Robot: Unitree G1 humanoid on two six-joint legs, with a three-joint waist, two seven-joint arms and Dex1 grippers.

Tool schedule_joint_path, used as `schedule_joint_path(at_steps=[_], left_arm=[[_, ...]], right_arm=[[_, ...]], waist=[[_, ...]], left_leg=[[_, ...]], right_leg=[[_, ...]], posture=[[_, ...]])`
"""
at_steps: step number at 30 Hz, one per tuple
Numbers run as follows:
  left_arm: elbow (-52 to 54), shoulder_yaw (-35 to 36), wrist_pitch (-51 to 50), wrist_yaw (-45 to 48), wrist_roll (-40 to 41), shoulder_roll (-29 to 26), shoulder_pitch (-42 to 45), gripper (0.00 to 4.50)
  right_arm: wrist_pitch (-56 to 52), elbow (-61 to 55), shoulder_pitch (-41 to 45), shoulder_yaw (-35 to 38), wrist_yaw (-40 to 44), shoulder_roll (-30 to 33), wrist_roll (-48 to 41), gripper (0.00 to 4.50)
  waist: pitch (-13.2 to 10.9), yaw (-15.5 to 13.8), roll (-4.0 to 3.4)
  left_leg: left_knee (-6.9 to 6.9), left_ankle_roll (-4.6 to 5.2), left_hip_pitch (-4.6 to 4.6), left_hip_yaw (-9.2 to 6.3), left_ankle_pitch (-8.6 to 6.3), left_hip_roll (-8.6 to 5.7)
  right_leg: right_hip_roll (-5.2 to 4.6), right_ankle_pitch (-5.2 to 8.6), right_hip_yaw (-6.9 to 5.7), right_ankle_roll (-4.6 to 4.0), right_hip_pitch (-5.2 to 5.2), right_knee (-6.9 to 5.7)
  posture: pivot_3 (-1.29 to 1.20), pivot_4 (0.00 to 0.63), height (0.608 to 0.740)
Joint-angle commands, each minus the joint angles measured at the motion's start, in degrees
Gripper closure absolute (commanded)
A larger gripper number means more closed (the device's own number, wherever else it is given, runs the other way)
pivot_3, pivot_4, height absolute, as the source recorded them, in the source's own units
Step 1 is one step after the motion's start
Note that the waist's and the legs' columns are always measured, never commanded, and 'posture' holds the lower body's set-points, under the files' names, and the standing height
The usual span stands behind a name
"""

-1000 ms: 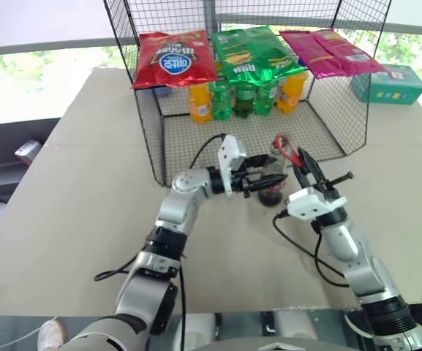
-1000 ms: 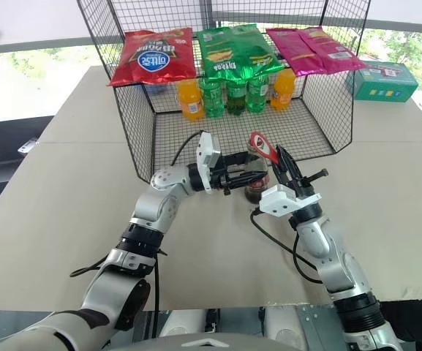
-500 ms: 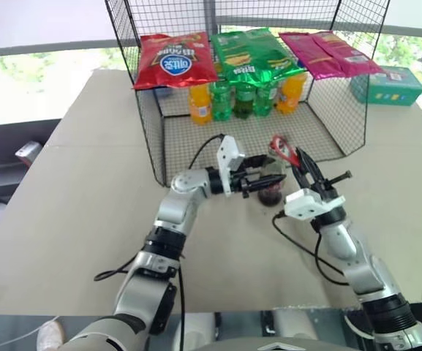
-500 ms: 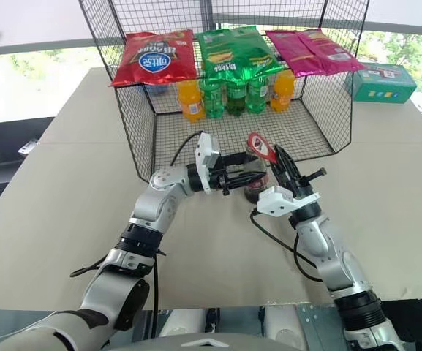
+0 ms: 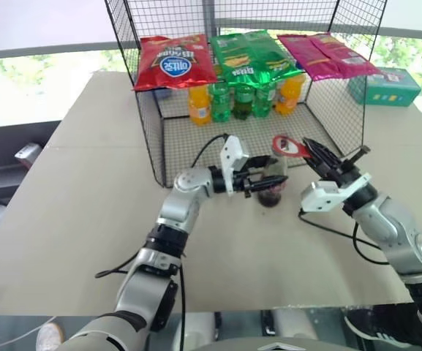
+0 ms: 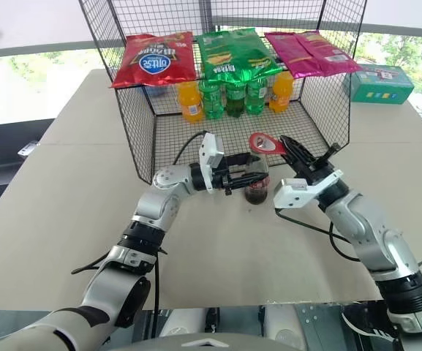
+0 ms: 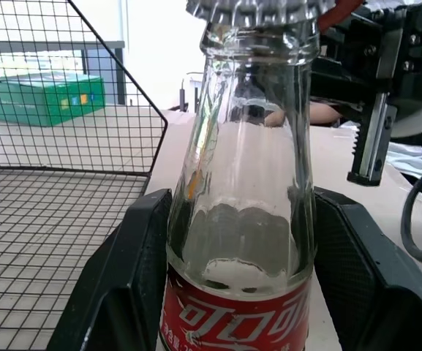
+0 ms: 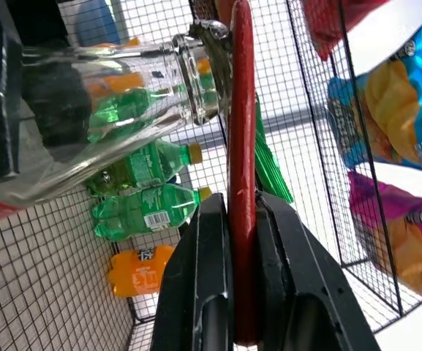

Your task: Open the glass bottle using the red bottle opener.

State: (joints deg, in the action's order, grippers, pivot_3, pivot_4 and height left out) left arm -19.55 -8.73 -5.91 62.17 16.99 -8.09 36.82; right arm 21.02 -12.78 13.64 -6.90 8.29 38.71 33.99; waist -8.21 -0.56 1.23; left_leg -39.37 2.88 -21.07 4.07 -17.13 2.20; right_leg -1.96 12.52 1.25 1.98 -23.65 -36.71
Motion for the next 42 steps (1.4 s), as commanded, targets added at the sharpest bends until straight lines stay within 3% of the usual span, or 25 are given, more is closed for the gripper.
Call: schedule_joint_path(at_steps=[1, 20, 41, 42], left_arm=[[0.5, -0.5, 1.4, 0.4, 0.1, 0.7, 1.4, 2.28], [0.7, -0.4, 1.4, 0.5, 0.1, 0.4, 1.2, 2.28], [2.8, 0.7, -1.3, 1.1, 2.5, -0.3, 0.7, 2.28], [3.0, 0.7, -1.3, 1.1, 2.6, -0.3, 0.6, 1.25]], right_arm=[[0.0, 1.7, 0.2, -0.7, 3.8, 1.2, -0.1, 4.5], [2.4, 3.1, 5.2, 0.6, 7.7, 2.8, -2.7, 4.5], [-0.7, 1.9, 0.6, 1.4, 7.3, -0.1, -4.5, 4.5], [-0.9, 1.8, 0.4, 1.4, 7.3, -0.3, -4.5, 4.5]], waist=[[0.0, 0.0, 0.01], [0.0, 0.1, 0.02], [0.0, 0.0, 0.04], [0.0, 0.0, 0.04]], left_leg=[[0.0, 0.0, 0.0, 0.0, 0.0, 0.0], [0.01, 0.0, -0.01, 0.01, 0.0, 0.01], [0.07, 0.0, -0.04, 0.0, 0.0, 0.02], [0.1, 0.0, -0.05, 0.0, 0.0, 0.02]], right_leg=[[0.0, 0.0, 0.0, 0.0, 0.0, 0.0], [-0.01, 0.0, 0.0, 0.0, -0.02, 0.01], [-0.01, 0.0, 0.0, 0.0, -0.05, 0.06], [-0.01, 0.01, -0.01, 0.0, -0.05, 0.09]], posture=[[0.0, 0.15, 0.74], [0.0, 0.15, 0.74], [0.0, 0.15, 0.74], [0.0, 0.15, 0.74]])
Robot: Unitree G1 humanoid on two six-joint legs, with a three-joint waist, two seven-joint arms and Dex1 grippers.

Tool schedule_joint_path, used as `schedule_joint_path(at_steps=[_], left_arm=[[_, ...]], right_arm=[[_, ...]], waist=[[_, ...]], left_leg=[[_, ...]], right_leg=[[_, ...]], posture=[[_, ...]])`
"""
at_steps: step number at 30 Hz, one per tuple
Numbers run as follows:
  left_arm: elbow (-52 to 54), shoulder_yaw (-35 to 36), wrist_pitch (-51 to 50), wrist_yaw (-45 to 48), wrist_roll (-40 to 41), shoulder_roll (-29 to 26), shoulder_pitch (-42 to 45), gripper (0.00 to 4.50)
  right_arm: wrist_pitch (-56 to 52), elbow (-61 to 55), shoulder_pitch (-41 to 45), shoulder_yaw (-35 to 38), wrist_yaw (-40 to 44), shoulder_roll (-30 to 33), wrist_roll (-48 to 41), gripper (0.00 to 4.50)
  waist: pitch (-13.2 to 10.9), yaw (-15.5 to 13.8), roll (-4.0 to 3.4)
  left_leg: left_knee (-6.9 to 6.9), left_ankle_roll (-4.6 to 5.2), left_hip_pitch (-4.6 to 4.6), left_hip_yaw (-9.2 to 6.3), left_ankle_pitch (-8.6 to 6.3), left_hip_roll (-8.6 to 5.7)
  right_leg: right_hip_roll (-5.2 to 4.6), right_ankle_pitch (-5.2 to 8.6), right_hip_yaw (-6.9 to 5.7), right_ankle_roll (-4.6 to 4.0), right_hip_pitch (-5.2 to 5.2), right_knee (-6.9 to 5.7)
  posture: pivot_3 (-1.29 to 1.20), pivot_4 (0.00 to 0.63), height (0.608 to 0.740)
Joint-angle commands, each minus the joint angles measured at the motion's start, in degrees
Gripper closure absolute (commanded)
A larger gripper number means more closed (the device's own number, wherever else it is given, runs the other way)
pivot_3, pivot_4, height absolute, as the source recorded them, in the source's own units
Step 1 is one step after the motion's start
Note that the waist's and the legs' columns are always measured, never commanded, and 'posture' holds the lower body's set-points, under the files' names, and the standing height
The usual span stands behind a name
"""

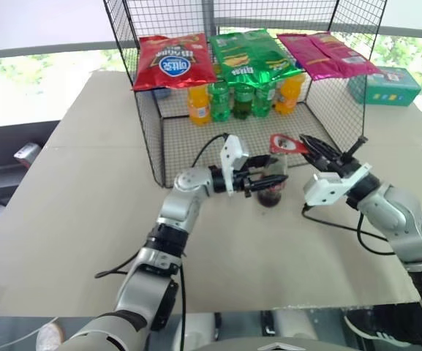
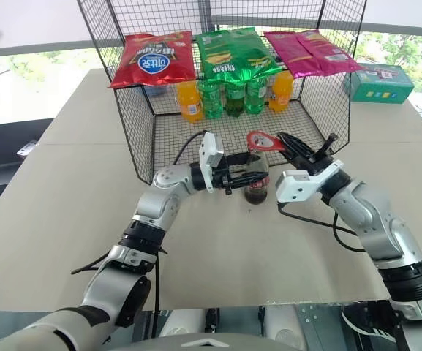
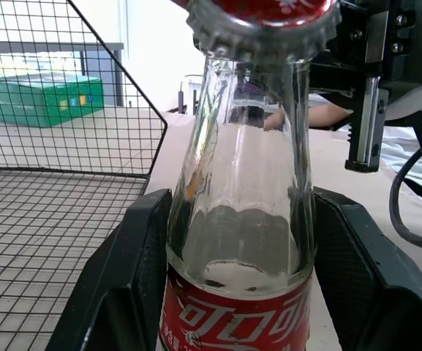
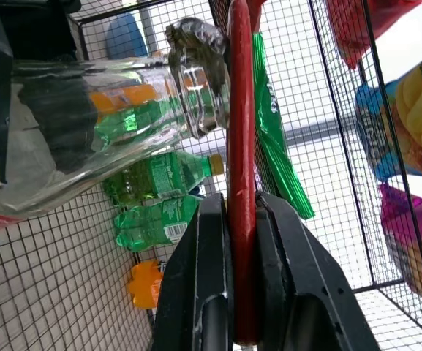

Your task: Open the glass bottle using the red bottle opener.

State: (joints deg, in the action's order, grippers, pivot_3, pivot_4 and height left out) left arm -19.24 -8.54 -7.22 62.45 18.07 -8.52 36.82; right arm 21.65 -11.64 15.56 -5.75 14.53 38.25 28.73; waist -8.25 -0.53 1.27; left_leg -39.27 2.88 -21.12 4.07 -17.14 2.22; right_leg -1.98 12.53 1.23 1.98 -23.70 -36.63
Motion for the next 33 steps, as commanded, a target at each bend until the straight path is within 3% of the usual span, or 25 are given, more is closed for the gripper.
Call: schedule_joint_path(at_steps=[1, 3, 22, 33], left_arm=[[2.8, 0.4, -0.1, 0.8, 1.6, 0.1, 0.6, 0.84], [3.0, 0.5, -0.2, 0.7, 1.7, 0.0, 0.6, 0.07], [2.4, 0.2, 0.2, 0.9, 0.9, 0.0, 0.7, 0.07], [2.2, 0.1, 0.2, 1.0, 0.7, -0.1, 0.7, 0.07]], right_arm=[[-1.7, 0.5, -1.7, 0.3, 1.1, 0.0, 0.8, 4.5], [-2.0, 0.3, -1.8, 0.4, 1.1, -0.4, 0.6, 4.5], [-4.8, -3.1, -0.1, 2.5, 1.0, -2.9, -1.8, 4.5], [-3.9, -4.9, -0.7, 1.8, 1.4, -3.6, -2.6, 4.5]], waist=[[0.0, 0.0, 0.0], [0.0, 0.0, 0.0], [0.0, 0.1, 0.0], [-0.1, -0.1, 0.0]], left_leg=[[0.0, 0.0, -0.03, 0.0, 0.0, 0.0], [0.01, 0.0, -0.03, 0.01, 0.0, 0.0], [0.03, 0.0, -0.16, -0.01, 0.0, 0.0], [0.03, -0.01, -0.71, -0.05, 0.0, 0.01]], right_leg=[[0.0, 0.0, 0.0, 0.0, -0.02, 0.0], [0.0, 0.0, 0.01, 0.0, -0.02, 0.03], [0.0, 0.0, -0.03, 0.0, -0.09, 0.1], [0.01, -0.01, -0.16, 0.01, -0.54, 0.23]], posture=[[0.0, 0.15, 0.74], [0.0, 0.15, 0.74], [0.0, 0.15, 0.74], [0.0, 0.15, 0.74]])
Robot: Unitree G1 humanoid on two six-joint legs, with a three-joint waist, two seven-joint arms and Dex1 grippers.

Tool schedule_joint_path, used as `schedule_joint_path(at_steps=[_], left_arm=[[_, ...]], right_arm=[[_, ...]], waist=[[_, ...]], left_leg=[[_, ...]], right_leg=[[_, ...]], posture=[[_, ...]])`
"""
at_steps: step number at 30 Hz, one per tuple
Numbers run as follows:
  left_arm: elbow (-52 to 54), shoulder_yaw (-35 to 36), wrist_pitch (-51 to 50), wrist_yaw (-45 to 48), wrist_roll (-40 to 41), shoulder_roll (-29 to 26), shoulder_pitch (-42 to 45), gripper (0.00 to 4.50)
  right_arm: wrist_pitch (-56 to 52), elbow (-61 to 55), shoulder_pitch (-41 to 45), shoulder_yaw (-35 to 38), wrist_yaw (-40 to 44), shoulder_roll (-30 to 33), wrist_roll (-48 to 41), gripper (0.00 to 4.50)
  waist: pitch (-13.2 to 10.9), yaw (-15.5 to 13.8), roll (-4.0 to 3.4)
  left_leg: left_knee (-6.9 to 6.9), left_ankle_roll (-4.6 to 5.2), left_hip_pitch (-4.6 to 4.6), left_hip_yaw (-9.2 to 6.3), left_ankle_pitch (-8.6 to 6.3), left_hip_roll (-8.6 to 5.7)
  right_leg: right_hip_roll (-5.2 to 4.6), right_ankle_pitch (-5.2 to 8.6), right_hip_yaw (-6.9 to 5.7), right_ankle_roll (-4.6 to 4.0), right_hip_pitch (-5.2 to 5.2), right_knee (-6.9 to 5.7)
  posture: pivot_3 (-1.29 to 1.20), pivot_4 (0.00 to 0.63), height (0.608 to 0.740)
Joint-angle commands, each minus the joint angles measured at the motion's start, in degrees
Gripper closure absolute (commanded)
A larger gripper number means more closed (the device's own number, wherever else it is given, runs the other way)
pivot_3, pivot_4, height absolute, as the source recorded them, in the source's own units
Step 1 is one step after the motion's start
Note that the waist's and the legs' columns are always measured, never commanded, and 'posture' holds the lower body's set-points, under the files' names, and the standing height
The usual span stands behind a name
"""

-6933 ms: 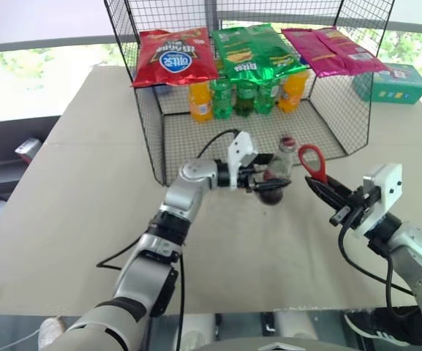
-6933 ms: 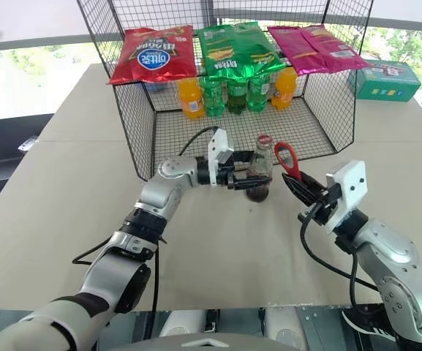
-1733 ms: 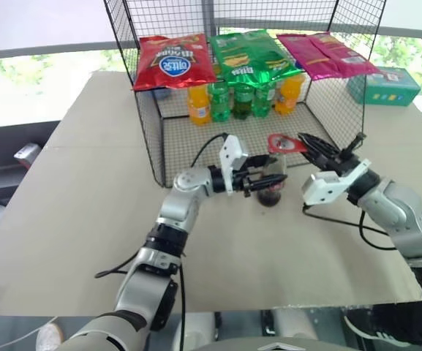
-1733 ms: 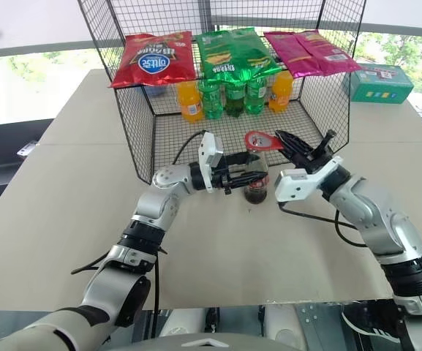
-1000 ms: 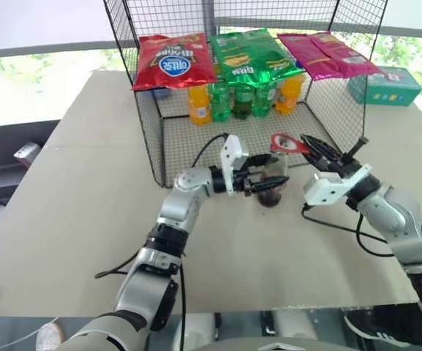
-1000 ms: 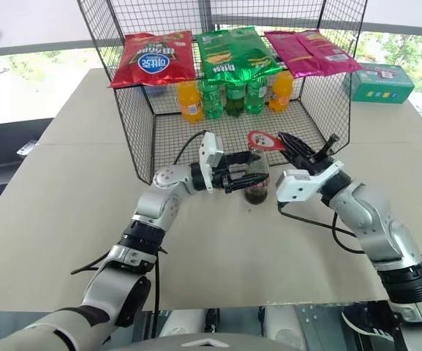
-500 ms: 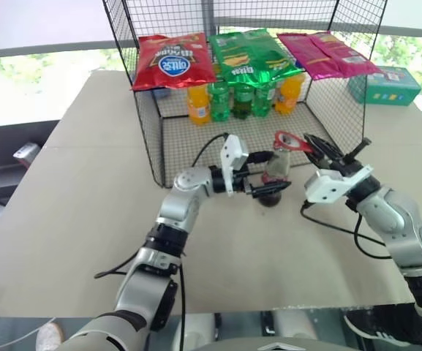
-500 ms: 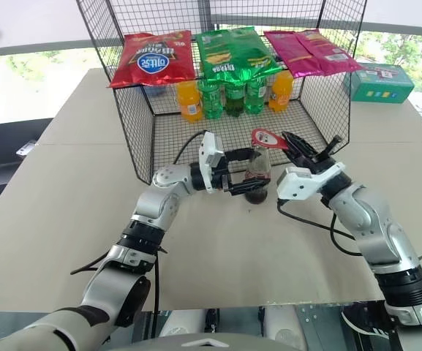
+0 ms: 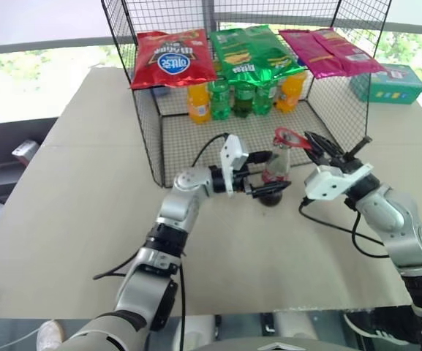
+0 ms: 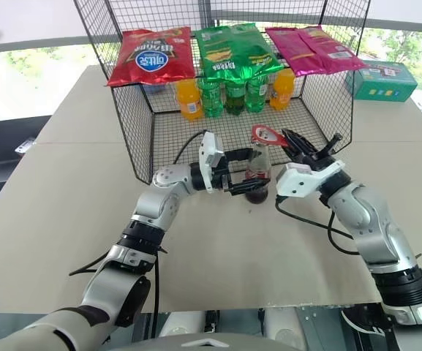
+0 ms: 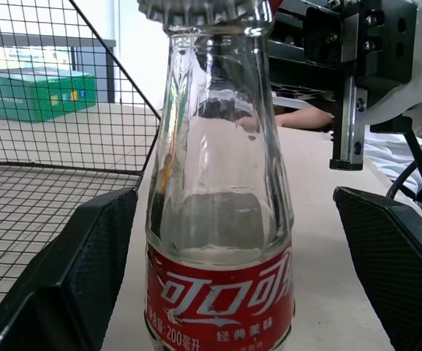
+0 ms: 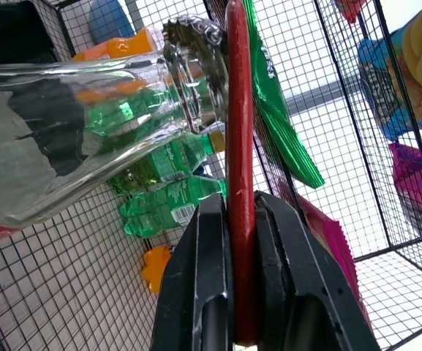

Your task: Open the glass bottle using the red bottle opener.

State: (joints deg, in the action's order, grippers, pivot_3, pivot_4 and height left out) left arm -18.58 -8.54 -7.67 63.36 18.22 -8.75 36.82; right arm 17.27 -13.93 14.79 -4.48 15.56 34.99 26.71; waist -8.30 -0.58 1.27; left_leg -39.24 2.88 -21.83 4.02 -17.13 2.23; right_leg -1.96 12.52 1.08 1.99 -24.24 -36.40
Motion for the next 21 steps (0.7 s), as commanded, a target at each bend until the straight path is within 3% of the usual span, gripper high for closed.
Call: schedule_joint_path(at_steps=[1, 21], left_arm=[[1.6, 0.1, 0.6, 0.1, 0.6, 0.1, 0.7, 0.07], [1.4, -0.4, 1.4, 0.2, 0.4, -0.1, 0.3, 0.07]], right_arm=[[0.5, -3.0, -0.2, 0.5, 0.5, -0.5, -0.7, 4.5], [-2.1, -7.3, -3.5, 1.7, 1.5, -2.7, -1.1, 4.5]], waist=[[0.0, 0.0, 0.0], [0.0, 0.0, -0.01]], left_leg=[[0.0, 0.0, -0.01, 0.0, 0.0, 0.0], [0.0, -0.01, -0.04, 0.02, 0.0, 0.0]], right_leg=[[0.0, 0.0, -0.01, 0.0, 0.0, 0.02], [0.01, 0.0, -0.04, 0.0, 0.0, 0.05]], posture=[[0.0, 0.15, 0.74], [0.0, 0.15, 0.74]])
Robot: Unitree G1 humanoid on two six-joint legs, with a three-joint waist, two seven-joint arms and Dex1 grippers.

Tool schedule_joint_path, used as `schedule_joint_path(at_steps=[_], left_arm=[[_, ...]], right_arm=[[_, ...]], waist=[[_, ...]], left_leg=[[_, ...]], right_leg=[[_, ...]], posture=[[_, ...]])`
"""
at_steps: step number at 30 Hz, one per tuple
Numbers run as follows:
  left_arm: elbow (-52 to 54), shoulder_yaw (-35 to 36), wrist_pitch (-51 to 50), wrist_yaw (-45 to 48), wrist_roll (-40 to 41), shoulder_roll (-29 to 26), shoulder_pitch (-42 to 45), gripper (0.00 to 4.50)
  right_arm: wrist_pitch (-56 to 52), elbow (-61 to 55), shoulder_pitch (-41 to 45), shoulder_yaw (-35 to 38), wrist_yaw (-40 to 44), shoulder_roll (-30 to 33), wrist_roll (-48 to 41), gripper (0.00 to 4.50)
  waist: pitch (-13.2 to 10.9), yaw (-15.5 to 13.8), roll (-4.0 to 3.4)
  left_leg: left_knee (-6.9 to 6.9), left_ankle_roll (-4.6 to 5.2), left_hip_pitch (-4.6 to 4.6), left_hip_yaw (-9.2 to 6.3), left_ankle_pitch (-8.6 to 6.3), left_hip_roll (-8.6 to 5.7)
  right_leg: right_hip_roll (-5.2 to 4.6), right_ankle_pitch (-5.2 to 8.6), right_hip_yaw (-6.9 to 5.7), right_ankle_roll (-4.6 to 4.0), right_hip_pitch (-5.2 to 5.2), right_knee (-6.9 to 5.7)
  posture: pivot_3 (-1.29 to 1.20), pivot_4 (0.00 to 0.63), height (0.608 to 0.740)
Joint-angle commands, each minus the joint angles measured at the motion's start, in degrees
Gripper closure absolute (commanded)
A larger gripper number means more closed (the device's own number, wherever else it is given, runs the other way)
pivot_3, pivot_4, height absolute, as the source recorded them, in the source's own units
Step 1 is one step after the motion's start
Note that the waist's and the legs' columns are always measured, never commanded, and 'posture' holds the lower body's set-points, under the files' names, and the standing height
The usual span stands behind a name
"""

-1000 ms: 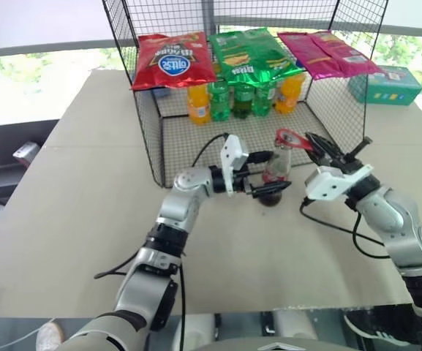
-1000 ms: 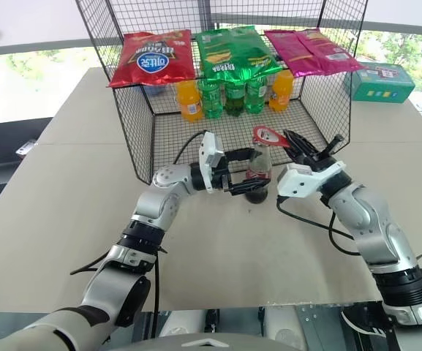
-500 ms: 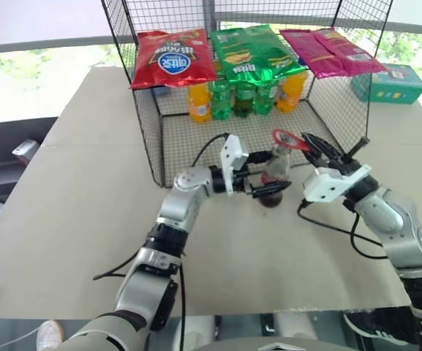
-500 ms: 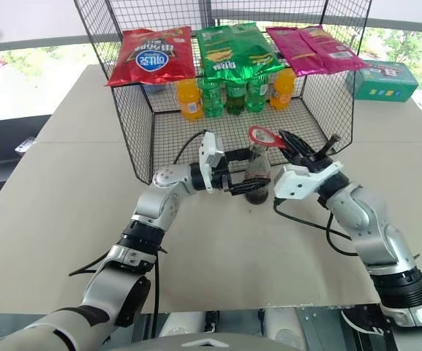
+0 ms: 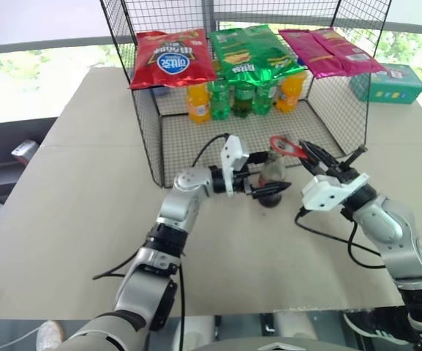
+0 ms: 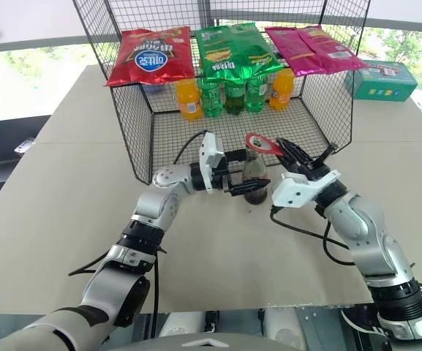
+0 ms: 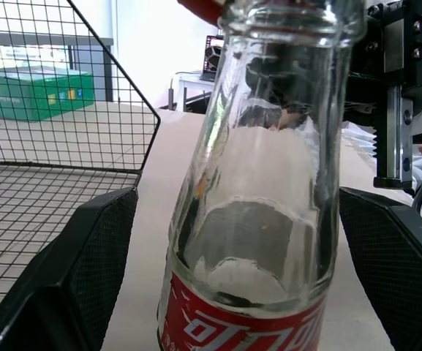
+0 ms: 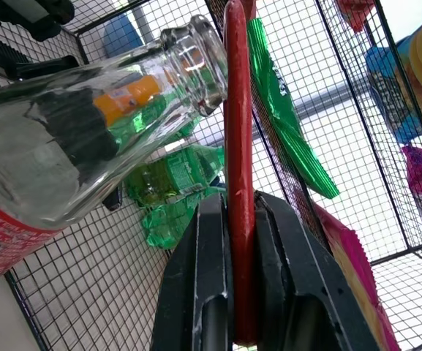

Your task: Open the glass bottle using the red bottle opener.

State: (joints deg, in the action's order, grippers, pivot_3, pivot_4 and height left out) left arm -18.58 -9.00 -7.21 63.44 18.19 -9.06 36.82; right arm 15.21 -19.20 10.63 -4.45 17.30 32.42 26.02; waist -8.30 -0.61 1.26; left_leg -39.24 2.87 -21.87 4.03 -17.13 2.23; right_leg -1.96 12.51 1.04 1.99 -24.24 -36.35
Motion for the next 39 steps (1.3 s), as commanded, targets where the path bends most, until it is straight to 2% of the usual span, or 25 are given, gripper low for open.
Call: schedule_joint_path(at_steps=[1, 19, 25, 31, 39], left_arm=[[1.4, 0.1, 0.9, 0.1, 0.5, 0.2, 0.3, 0.07], [2.0, 0.3, 0.8, 0.5, 1.1, 0.2, 0.2, 0.07], [9.0, 2.9, -0.5, 1.9, 5.6, -2.0, -2.7, 0.07], [18.1, 5.3, -4.3, 0.7, 10.2, -5.2, -7.4, 0.07], [32.7, 12.8, -7.5, -13.7, 12.5, -6.6, -16.7, 0.07]], right_arm=[[-0.2, -2.0, 0.8, 1.7, -0.4, -0.2, -0.4, 4.5], [-5.4, -3.6, 1.6, 4.6, -1.4, -3.8, -4.3, 4.5], [-19.9, -7.2, 1.6, 10.3, -1.2, -10.9, -13.4, 4.5], [-32.8, -9.2, 0.6, 15.1, 1.1, -12.9, -23.0, 4.5], [-55.2, -13.9, -9.4, 18.9, 10.2, -10.8, -41.7, 4.5]], waist=[[0.0, 0.0, 0.0], [0.0, 0.0, 0.0], [0.0, 0.0, -0.02], [0.0, 0.0, -0.05], [0.0, 0.0, -0.08]], left_leg=[[0.0, 0.0, 0.0, 0.0, 0.0, 0.0], [0.0, -0.01, 0.0, 0.02, 0.0, 0.0], [0.0, -0.03, -0.01, -0.04, 0.02, 0.03], [0.0, -0.02, 0.02, -0.11, 0.01, 0.06], [0.03, -0.01, 0.01, -0.17, -0.01, 0.09]], right_leg=[[0.0, 0.0, 0.0, 0.0, 0.0, 0.0], [0.01, -0.12, -0.01, 0.2, 0.0, 0.0], [0.01, -0.13, -0.02, 0.21, -0.01, -0.04], [-0.01, -0.13, -0.01, 0.21, 0.0, -0.08], [-0.05, -0.14, -0.05, 0.21, 0.0, -0.08]], posture=[[0.0, 0.15, 0.74], [0.0, 0.15, 0.74], [0.0, 0.15, 0.74], [0.0, 0.15, 0.74], [0.0, 0.15, 0.74]])
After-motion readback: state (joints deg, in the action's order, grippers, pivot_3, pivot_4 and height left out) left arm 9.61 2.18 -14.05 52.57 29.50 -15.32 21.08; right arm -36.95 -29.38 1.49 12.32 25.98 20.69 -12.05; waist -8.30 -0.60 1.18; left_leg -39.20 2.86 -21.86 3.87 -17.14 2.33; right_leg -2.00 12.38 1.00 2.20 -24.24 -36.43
